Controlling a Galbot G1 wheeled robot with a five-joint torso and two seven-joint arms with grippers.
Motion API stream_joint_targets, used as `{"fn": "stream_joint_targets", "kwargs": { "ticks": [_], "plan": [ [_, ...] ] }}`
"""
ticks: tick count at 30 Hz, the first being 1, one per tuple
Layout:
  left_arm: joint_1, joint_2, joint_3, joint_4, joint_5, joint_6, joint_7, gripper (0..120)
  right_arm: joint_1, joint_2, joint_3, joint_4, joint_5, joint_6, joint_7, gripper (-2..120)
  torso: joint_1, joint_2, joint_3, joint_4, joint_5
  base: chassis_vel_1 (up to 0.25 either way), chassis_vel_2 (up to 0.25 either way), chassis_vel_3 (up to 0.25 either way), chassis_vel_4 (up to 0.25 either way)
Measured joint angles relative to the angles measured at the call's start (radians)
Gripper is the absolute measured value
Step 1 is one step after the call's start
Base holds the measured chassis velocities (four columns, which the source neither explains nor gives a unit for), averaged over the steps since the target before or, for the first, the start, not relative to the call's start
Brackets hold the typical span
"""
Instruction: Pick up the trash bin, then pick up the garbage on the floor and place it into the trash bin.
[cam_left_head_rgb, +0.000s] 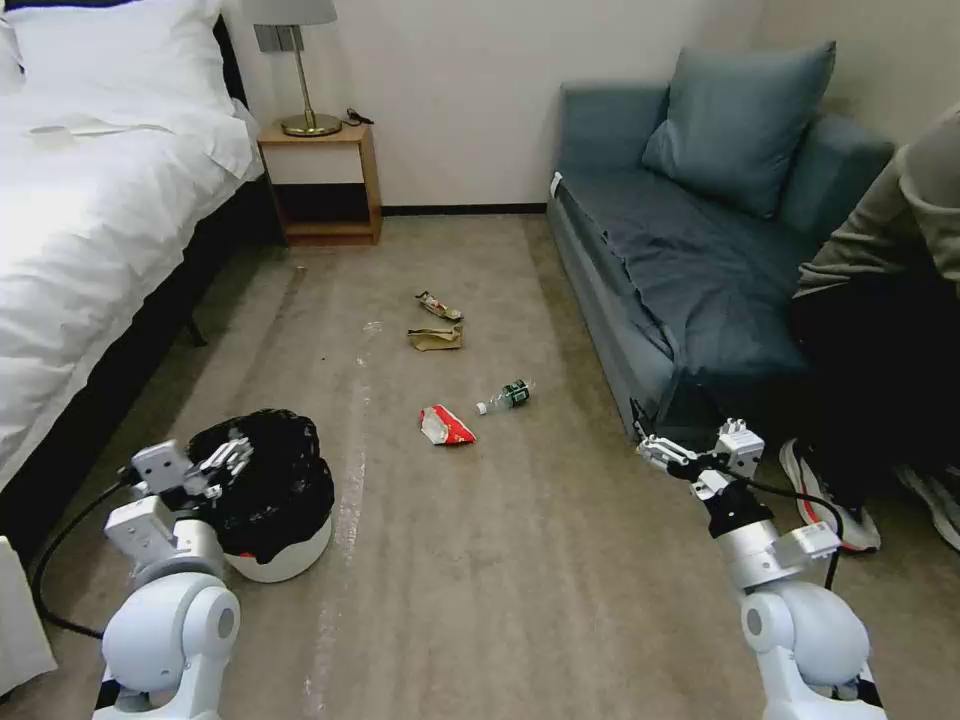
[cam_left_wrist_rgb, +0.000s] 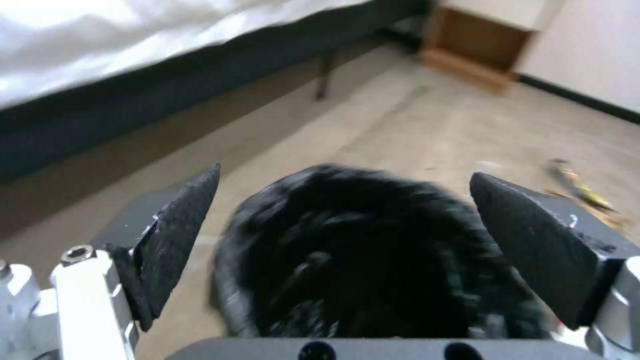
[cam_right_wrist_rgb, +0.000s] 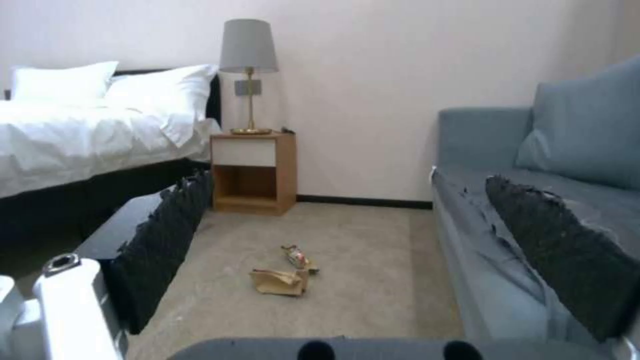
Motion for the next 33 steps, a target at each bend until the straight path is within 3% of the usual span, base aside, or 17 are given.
{"fn": "stream_joint_targets", "kwargs": {
  "ticks": [2, 6, 12, 16, 21, 33],
  "plan": [
    [-0.032, -0.014, -0.002, 0.026, -0.069, 0.007, -0.118, 100, -0.003, 0.004, -0.013, -0.001, 0.007, 0.003, 0.002, 100, 0.0, 0.0, 0.0, -0.0001, 0.0, 0.0, 0.0, 0.0, 0.0],
    [-0.058, -0.022, -0.008, 0.052, -0.104, 0.013, -0.172, 100, -0.005, 0.009, -0.017, -0.002, 0.007, 0.004, 0.001, 100, 0.0, 0.0, 0.0, -0.0001, -0.0001, 0.0, 0.0, 0.0, 0.0],
    [-0.154, -0.017, -0.022, 0.157, -0.226, 0.004, -0.307, 100, -0.012, 0.011, -0.018, 0.003, -0.005, 0.008, -0.014, 100, 0.0, 0.0, 0.0, -0.0002, 0.0, 0.0, 0.0, 0.0, 0.0],
    [-0.166, -0.018, -0.023, 0.175, -0.238, -0.003, -0.325, 100, -0.014, 0.01, -0.015, 0.004, -0.006, 0.008, -0.016, 100, 0.0, 0.0, 0.0, -0.0001, -0.0001, 0.0, 0.0, 0.0, 0.0],
    [-0.213, -0.019, -0.033, 0.25, -0.282, -0.012, -0.377, 100, -0.023, 0.009, -0.009, 0.005, -0.008, 0.015, -0.028, 100, 0.0, 0.0, 0.0, -0.0001, 0.0, 0.0, 0.0, 0.0, 0.0],
    [-0.266, -0.007, -0.031, 0.381, -0.356, 0.028, -0.377, 100, -0.03, 0.021, -0.011, 0.001, -0.014, 0.03, -0.055, 100, 0.0, 0.0, 0.0, -0.0001, -0.0001, 0.0, 0.0, 0.0, 0.0]
  ]
}}
